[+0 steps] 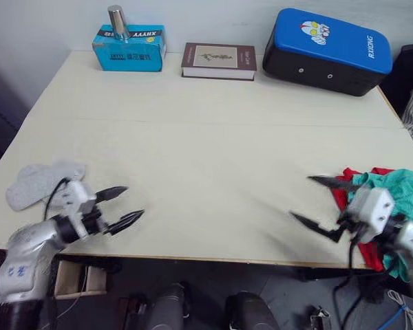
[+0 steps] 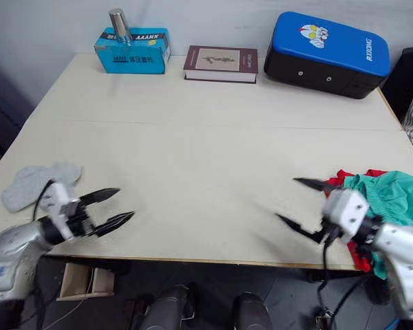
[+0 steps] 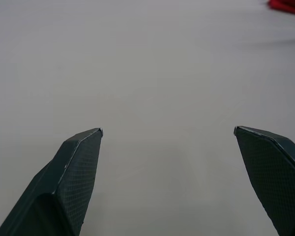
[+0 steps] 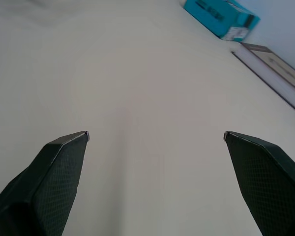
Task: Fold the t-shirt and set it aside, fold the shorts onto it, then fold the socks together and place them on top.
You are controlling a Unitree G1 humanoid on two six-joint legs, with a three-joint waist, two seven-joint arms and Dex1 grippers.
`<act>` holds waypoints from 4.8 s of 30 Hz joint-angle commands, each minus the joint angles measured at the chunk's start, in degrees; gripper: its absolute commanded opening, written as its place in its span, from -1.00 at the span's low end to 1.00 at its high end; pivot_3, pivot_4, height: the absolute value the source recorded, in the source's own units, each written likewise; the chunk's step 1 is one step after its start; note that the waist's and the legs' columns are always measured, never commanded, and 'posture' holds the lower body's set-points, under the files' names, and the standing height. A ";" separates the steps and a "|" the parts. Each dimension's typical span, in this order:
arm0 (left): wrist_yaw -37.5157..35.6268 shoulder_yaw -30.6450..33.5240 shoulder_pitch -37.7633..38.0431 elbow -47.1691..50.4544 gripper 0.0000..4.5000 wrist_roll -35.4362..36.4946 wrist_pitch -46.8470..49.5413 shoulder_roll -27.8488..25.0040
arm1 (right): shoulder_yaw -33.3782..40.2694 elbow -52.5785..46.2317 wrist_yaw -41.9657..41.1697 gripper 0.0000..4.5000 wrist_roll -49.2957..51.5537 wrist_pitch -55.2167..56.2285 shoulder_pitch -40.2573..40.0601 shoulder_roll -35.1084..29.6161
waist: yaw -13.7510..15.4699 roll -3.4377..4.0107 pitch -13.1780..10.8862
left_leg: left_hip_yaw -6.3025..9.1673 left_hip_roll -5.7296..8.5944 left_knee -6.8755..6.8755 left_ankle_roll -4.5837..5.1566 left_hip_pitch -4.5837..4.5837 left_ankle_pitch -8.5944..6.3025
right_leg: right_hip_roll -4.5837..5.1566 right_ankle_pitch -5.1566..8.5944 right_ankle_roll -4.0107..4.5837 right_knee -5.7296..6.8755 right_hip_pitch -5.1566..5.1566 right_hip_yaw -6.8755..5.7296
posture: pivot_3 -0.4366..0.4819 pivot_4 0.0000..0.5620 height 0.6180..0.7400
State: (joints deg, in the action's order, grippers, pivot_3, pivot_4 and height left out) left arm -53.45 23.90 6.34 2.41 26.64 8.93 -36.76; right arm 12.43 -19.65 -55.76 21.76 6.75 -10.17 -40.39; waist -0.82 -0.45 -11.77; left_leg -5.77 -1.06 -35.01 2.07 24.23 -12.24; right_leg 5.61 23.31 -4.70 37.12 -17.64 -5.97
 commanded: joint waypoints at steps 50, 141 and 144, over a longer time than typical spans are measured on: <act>-9.79 -14.21 -21.69 -12.84 -0.99 -10.09 6.35 -15.74 | -8.29 -7.31 5.74 1.00 -0.85 1.01 -1.60 5.32 | 0.71 -0.52 0.66 | -0.53 0.15 0.91 -0.34 -0.10 0.79 | 0.42 0.15 0.33 0.69 -0.95 0.06 | -0.05 -0.47 1.00; 11.86 -14.51 -18.99 24.07 0.47 10.52 70.55 -4.60 | -21.18 26.65 -1.03 0.99 6.14 -65.13 54.59 3.18 | -0.20 -0.54 0.26 | 0.00 0.17 0.15 -0.30 0.19 0.65 | 0.32 0.08 0.21 0.71 -0.74 0.03 | -0.05 -0.47 1.00; 16.13 -15.92 -20.65 25.44 0.47 10.78 73.61 0.58 | -22.24 33.86 2.01 0.99 4.01 -67.87 59.99 7.64 | 0.07 -0.55 0.28 | 0.05 0.23 0.09 -0.31 0.34 0.68 | 0.27 0.06 0.18 0.77 -0.79 0.02 | -0.05 -0.47 1.00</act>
State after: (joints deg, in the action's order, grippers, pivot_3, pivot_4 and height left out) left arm -40.02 9.62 -14.04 26.57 36.84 80.40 -37.70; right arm -10.45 11.57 -55.48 26.56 -59.46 47.24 -33.58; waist -0.74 -1.01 -11.49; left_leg -5.74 -0.83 -34.92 1.78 24.60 -11.54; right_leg 5.87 23.36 -4.55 37.89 -18.44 -5.95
